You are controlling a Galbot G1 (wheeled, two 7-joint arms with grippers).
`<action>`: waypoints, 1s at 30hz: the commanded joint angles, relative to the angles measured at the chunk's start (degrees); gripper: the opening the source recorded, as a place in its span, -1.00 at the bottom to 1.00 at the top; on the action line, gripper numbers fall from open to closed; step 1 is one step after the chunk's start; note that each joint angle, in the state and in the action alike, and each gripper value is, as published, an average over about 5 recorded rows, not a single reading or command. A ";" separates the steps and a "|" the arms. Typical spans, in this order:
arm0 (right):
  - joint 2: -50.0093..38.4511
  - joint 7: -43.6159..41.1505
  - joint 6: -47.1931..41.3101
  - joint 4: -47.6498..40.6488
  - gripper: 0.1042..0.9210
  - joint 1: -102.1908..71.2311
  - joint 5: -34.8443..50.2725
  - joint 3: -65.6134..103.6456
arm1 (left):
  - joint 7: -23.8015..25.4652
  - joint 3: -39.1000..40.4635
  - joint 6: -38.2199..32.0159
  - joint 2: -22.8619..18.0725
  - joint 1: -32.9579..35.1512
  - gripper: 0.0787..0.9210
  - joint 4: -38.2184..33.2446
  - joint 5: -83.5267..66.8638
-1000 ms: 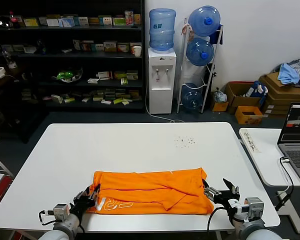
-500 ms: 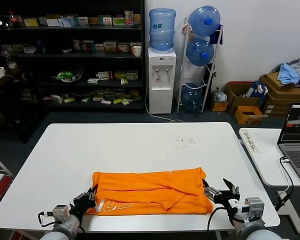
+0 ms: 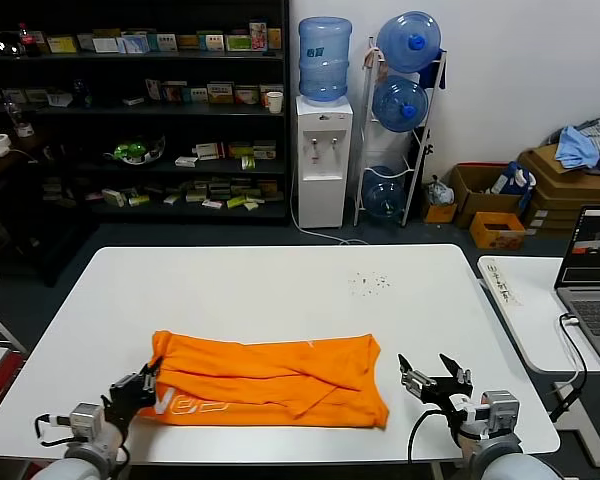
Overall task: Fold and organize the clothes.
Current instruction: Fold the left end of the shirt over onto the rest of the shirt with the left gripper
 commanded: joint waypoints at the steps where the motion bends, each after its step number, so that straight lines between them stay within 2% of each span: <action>1: 1.26 -1.24 1.13 -1.51 0.76 3.86 -2.09 -3.19 | 1.33 -12.39 0.12 8.92 2.31 -0.92 4.27 4.76; 10: 2.47 -2.63 2.41 -2.05 0.76 6.31 -3.94 -5.88 | 2.48 -20.34 -0.48 13.91 3.27 -0.92 7.57 12.95; 17: 2.64 -2.57 2.43 -2.27 0.76 6.45 -4.51 -6.30 | 2.76 -22.44 -0.35 13.57 5.73 -0.92 3.51 15.64; 20: 2.98 -2.28 2.23 -2.82 0.76 6.40 -4.86 -6.67 | 1.51 -19.57 2.37 11.97 7.00 -0.92 -2.72 5.74; 24: 3.44 -1.50 1.66 -4.19 0.76 6.57 -4.78 -6.99 | -3.64 -10.69 8.47 8.46 5.45 -0.92 -11.12 -13.01; 30: 4.51 -0.63 1.02 -7.03 0.76 6.21 -5.17 -6.09 | -8.64 -0.88 12.33 4.88 0.28 -0.92 -14.48 -25.96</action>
